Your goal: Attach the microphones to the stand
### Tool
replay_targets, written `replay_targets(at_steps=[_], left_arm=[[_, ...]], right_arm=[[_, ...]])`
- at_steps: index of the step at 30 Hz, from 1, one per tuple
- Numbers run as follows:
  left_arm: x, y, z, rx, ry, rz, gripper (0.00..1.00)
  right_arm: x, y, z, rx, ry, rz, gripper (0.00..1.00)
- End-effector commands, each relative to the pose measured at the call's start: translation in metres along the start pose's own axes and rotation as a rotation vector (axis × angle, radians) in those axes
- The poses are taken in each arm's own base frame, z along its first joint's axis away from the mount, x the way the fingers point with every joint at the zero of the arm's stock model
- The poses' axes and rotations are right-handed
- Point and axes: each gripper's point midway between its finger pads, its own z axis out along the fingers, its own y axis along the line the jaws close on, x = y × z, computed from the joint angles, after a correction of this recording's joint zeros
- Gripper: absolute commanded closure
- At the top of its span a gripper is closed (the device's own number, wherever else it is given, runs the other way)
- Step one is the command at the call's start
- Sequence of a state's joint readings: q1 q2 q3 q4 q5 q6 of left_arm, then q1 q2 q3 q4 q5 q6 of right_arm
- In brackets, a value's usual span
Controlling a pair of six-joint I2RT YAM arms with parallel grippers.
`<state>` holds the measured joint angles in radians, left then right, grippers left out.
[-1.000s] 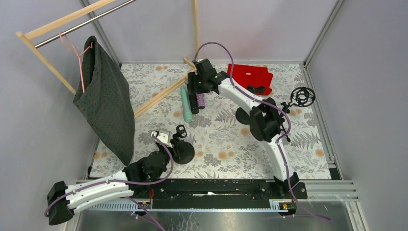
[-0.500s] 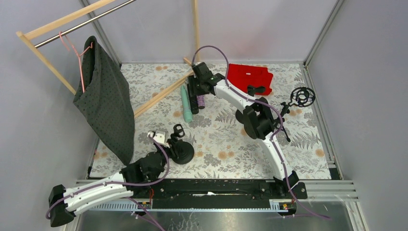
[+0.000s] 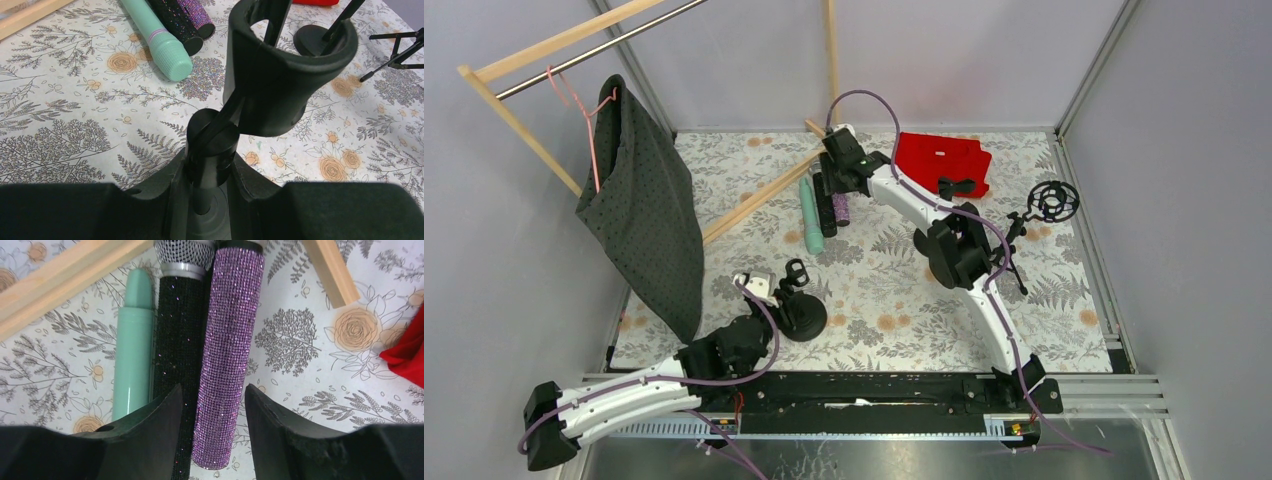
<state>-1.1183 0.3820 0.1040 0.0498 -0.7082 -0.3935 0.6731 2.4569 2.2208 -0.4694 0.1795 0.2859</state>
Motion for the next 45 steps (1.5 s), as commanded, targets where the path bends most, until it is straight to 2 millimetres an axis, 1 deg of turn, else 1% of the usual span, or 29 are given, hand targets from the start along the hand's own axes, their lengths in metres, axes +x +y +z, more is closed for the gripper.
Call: replay_targets(at_steps=[1, 3, 6, 9, 10, 12, 16, 19, 20, 21, 23, 24, 25, 26, 28, 30, 32, 34, 37, 45], left_arm=[[-0.029, -0.012, 0.002, 0.025, -0.094, -0.095, 1.0], [-0.03, -0.011, 0.002, 0.024, -0.097, -0.097, 1.0], [-0.029, -0.011, 0.002, 0.024, -0.097, -0.095, 1.0], [-0.03, -0.011, 0.002, 0.022, -0.097, -0.096, 1.0], [-0.03, -0.011, 0.002, 0.021, -0.096, -0.094, 1.0], [-0.029, -0.011, 0.002, 0.021, -0.093, -0.092, 1.0], [-0.029, -0.011, 0.002, 0.02, -0.094, -0.092, 1.0], [-0.029, -0.011, 0.002, 0.02, -0.093, -0.092, 1.0], [-0.028, -0.011, 0.002, 0.02, -0.093, -0.091, 1.0], [-0.029, -0.011, 0.002, 0.021, -0.094, -0.092, 1.0], [-0.029, -0.011, 0.003, 0.02, -0.094, -0.092, 1.0], [-0.029, -0.011, 0.003, 0.021, -0.093, -0.091, 1.0], [-0.028, -0.011, 0.003, 0.02, -0.091, -0.089, 1.0], [-0.029, -0.011, 0.003, 0.02, -0.091, -0.09, 1.0], [-0.029, -0.011, 0.003, 0.018, -0.09, -0.089, 1.0], [-0.028, -0.011, 0.003, 0.016, -0.09, -0.089, 1.0], [-0.028, -0.011, 0.003, 0.016, -0.09, -0.089, 1.0], [-0.029, -0.011, 0.003, 0.017, -0.09, -0.09, 1.0], [-0.028, -0.011, 0.003, 0.017, -0.09, -0.089, 1.0], [-0.028, -0.01, 0.003, 0.012, -0.091, -0.091, 1.0]], right_arm=[[-0.028, 0.007, -0.007, -0.003, -0.069, 0.0, 0.44], [-0.027, 0.02, -0.008, -0.076, -0.063, -0.008, 0.44], [-0.026, 0.048, -0.014, -0.202, -0.053, -0.033, 0.45], [-0.021, 0.067, -0.017, -0.237, -0.05, -0.071, 0.45], [-0.02, 0.07, -0.016, -0.239, -0.045, -0.074, 0.45], [-0.016, 0.07, -0.012, -0.218, -0.036, -0.059, 0.45], [-0.014, 0.059, -0.005, -0.148, -0.044, -0.03, 0.47], [-0.019, 0.042, -0.004, -0.056, -0.072, -0.022, 0.46], [-0.022, 0.038, -0.006, -0.037, -0.082, -0.024, 0.46], [-0.023, 0.038, -0.007, -0.041, -0.084, -0.028, 0.45], [-0.027, 0.047, -0.013, -0.093, -0.084, -0.033, 0.45], [-0.027, 0.056, -0.016, -0.143, -0.079, -0.042, 0.44], [-0.025, 0.071, -0.021, -0.225, -0.068, -0.055, 0.44], [-0.025, 0.079, -0.023, -0.255, -0.072, -0.069, 0.44], [-0.018, 0.095, -0.025, -0.302, -0.061, -0.109, 0.44], [-0.01, 0.104, -0.024, -0.315, -0.047, -0.127, 0.43], [-0.004, 0.103, -0.018, -0.29, -0.036, -0.113, 0.44], [0.0, 0.094, -0.01, -0.23, -0.033, -0.085, 0.45], [0.007, 0.088, -0.002, -0.192, -0.022, -0.06, 0.46], [0.026, 0.079, 0.011, -0.15, 0.023, -0.072, 0.46]])
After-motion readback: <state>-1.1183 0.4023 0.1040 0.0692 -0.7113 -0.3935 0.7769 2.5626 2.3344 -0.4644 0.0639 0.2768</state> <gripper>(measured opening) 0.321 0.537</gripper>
